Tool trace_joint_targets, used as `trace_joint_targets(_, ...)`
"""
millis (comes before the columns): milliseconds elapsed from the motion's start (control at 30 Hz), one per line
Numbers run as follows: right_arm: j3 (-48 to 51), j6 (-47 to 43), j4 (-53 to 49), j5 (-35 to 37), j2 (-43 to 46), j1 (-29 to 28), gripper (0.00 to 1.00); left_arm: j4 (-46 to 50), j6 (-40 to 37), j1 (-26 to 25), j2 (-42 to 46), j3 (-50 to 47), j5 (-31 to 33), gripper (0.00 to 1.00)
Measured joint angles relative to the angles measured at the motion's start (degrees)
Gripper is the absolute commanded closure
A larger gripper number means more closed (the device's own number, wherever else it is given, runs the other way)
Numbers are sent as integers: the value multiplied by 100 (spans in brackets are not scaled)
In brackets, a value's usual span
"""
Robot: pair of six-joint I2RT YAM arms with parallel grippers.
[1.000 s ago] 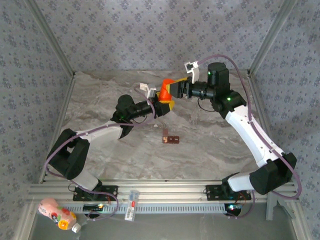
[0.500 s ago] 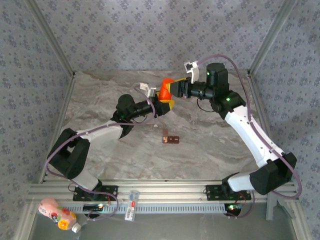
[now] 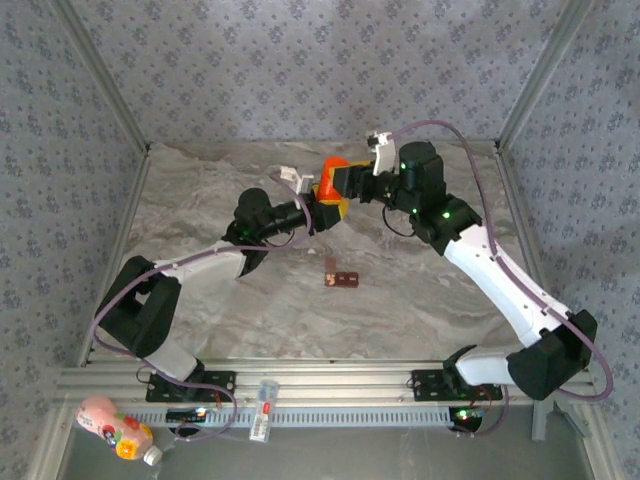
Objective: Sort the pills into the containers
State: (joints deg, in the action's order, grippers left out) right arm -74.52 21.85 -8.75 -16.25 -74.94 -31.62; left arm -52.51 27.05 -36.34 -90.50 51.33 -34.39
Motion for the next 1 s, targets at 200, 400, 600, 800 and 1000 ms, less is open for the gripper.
trace_joint_targets(200,22,0,-22,195,39,-94,29,-9,-24,-11,-7,74,20,100)
trace_joint_targets(400,98,-31,-269,144,286,-50,17,-42,-46,-11,-7,142,24,100)
trace_joint_targets(600,238,-164,-496,-358,1003,437,9,-35,-72,-11,-7,151,9,100)
trace_joint_targets(800,68,-315,-575,-1650,1040,1484,7,-13,-83,-4,-96,306,-302,100)
trace_joint_targets(1000,-533,-415,-605,-3040,146,1943,7,-17,74,-4,-225,472,-791,100)
